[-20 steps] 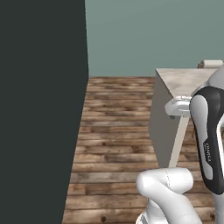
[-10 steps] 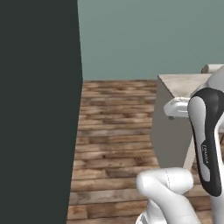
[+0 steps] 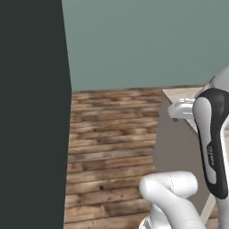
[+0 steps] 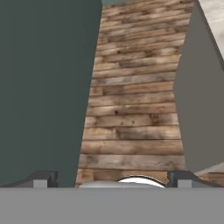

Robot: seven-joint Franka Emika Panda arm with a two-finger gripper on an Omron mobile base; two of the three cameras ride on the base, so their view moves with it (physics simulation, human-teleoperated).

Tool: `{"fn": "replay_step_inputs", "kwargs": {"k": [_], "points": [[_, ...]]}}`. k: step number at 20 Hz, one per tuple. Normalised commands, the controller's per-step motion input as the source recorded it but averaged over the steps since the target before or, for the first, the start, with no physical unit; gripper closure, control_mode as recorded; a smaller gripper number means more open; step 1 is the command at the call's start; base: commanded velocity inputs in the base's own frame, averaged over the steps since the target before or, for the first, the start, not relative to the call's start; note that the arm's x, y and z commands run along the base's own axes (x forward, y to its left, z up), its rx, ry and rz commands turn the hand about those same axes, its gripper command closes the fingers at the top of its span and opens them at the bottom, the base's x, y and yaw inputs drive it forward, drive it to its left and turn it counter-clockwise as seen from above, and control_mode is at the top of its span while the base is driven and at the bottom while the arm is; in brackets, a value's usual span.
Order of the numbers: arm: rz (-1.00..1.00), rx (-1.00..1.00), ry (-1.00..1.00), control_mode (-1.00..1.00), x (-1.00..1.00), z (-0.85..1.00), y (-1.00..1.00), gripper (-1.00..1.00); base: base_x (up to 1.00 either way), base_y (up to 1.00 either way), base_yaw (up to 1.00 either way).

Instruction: Take the smaller bowl and place it next to the appetizer plate on the dining counter , and place the larger bowl next to the plate with cooked food.

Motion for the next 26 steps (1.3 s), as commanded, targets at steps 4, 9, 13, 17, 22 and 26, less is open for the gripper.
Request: {"fn": "replay_step_inputs", "kwargs": {"k": [4, 9, 13, 17, 22, 26], "points": [[0.00, 0.00, 0.00, 1.00, 0.00, 0.00, 0.00, -1.00, 1.00, 0.32, -0.16], [0.00, 0.00, 0.00, 1.00, 0.00, 0.00, 0.00, -1.00, 1.00, 0.27, -0.15], [0.00, 0.00, 0.00, 1.00, 0.00, 0.00, 0.00, -1.00, 1.00, 0.21, -0.12], [0.00, 0.00, 0.00, 1.00, 0.00, 0.00, 0.00, -1.00, 1.00, 0.21, -0.14], [0.00, 0.00, 0.00, 1.00, 0.00, 0.00, 0.00, -1.00, 0.96, 0.03, -0.13], [0.00, 0.00, 0.00, 1.00, 0.00, 0.00, 0.00, -1.00, 0.89, 0.03, -0.15]]}}
